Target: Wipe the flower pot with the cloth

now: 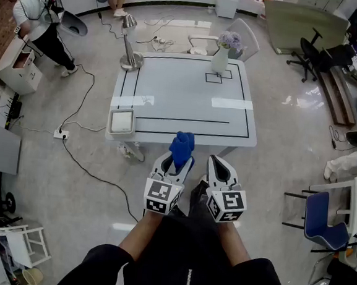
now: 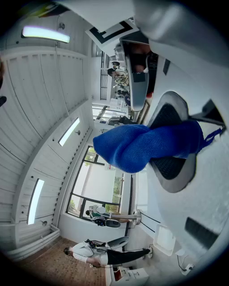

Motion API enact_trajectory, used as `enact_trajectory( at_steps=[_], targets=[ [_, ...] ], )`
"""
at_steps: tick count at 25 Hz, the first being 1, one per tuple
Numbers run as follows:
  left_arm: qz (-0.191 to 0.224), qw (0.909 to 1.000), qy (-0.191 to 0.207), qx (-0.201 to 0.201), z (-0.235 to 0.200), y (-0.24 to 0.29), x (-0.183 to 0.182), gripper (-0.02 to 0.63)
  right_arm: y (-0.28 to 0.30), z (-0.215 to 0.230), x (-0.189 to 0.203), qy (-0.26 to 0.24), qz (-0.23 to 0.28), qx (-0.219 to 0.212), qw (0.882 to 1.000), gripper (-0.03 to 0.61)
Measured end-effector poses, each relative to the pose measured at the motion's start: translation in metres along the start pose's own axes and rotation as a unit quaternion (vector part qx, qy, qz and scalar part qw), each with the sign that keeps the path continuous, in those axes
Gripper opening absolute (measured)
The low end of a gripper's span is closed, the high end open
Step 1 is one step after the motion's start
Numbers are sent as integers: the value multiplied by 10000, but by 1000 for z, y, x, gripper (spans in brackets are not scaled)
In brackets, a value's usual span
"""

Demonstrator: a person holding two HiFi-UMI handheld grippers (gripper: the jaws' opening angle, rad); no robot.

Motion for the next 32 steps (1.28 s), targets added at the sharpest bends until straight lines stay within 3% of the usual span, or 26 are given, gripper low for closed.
enact_trajectory(
  at_steps=[8,16,25,32],
  targets=[
    [-22,10000,-23,67,-2,4,1,156,1,-2,-3,183,148,-163,9996,9],
    [-155,9996,-140,186,-15,36,3,156,16,23,3,320,-74,50,9994,9],
    [-278,9991,21,306,-57,112,-20,156,90,77,-10,686,-74,167,9975,9],
    [-411,9988,-80,251,-107,191,-38,156,167,124,-32,843,-157,99,9963,9]
  ],
)
Point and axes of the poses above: the fingertips, and each gripper's own axes: y forward along the fingers, z to its right, x out of its underside, the point moved 6 cm from there along -y, backward along the fingers, and after that the axes turned 14 degrees about x, right-handed, at the moved point
